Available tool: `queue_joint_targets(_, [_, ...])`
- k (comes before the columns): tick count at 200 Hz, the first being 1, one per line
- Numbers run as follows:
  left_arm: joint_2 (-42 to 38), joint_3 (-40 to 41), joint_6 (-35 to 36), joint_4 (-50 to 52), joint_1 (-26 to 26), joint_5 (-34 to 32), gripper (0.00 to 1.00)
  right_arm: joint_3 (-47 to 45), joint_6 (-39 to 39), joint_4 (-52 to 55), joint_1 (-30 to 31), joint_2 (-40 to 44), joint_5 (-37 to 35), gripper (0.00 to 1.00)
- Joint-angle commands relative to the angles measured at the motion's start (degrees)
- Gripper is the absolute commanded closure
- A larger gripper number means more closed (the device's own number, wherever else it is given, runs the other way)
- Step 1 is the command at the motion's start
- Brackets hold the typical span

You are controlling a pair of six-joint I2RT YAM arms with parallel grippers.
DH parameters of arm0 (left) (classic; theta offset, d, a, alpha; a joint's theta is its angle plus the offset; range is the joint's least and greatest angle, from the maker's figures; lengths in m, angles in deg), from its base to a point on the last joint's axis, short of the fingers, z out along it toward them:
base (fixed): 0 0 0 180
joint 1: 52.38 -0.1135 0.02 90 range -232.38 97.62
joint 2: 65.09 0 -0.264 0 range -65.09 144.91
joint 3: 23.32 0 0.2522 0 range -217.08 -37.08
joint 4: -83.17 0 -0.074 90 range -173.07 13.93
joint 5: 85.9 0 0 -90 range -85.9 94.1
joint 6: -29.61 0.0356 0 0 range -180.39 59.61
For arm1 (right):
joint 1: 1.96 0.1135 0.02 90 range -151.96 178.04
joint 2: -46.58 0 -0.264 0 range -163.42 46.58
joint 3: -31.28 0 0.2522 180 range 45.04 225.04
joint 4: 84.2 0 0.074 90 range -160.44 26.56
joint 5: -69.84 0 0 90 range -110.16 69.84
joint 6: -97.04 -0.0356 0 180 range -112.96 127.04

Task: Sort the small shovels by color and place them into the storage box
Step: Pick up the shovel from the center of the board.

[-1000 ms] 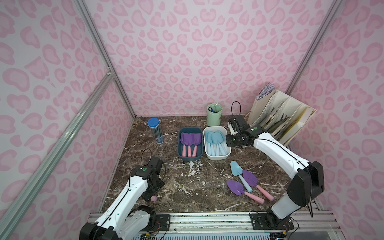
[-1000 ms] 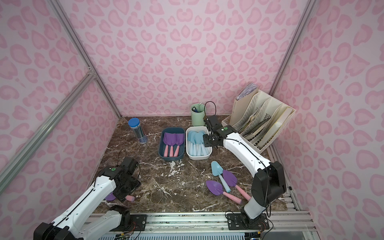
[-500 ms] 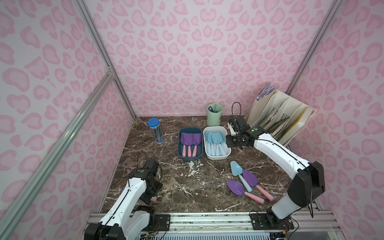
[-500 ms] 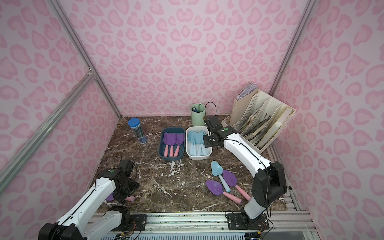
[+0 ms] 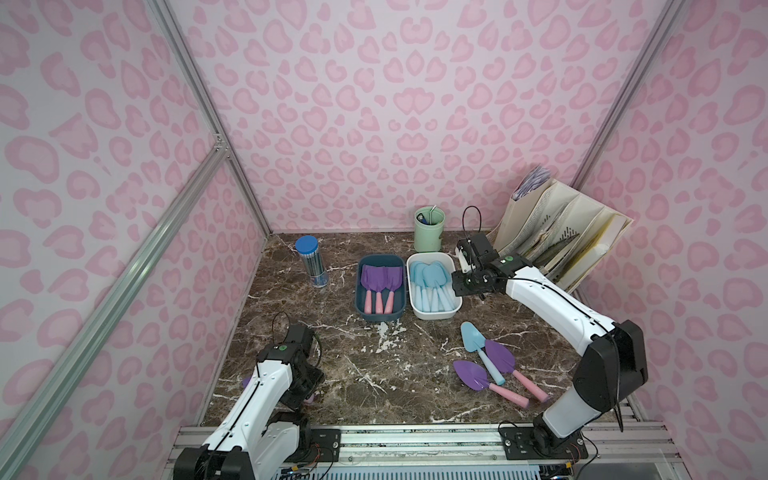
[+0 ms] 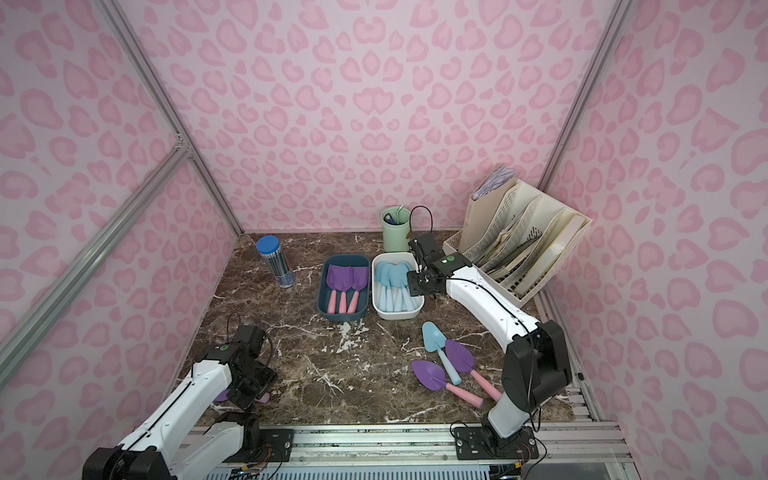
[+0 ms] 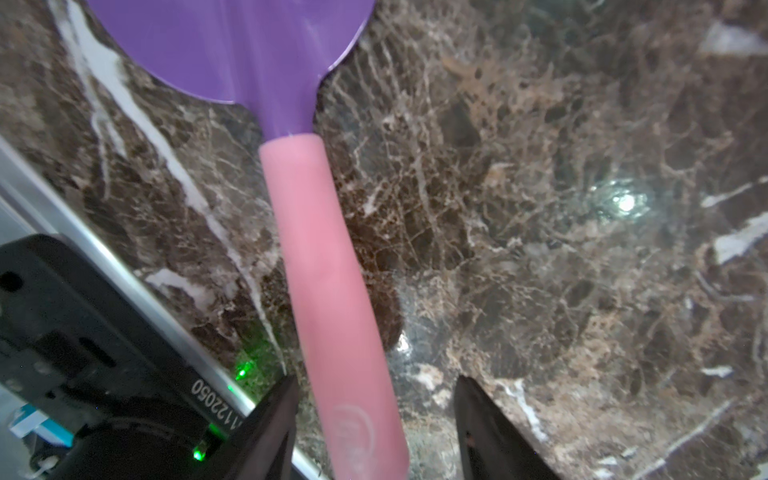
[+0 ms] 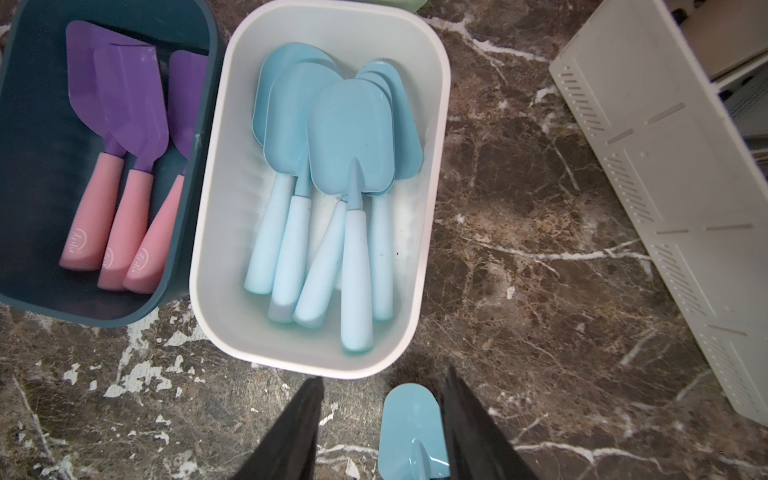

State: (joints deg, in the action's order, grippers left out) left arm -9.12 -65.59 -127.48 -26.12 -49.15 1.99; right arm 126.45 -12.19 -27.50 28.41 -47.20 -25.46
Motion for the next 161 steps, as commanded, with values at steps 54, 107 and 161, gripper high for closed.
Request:
queue_joint_targets(54, [0.19, 1.60, 1.54, -2.76, -1.75, 0.46, 0.51, -0.11, 0.25, 0.39, -0.05, 0.00, -0.41, 0.48])
queue_joint_targets(107, [-0.06, 2.34, 1.96, -4.09, -2.44, 0.55, 0.62, 0.42, 0.04, 1.31, -0.05, 0.11, -0.75, 0.49])
queue_joint_targets(161, [-0.49, 1.28, 2.48, -3.79, -2.52, 0.97, 0.73, 0.95, -0.54, 2.41, -0.05, 0.61, -1.27, 0.49])
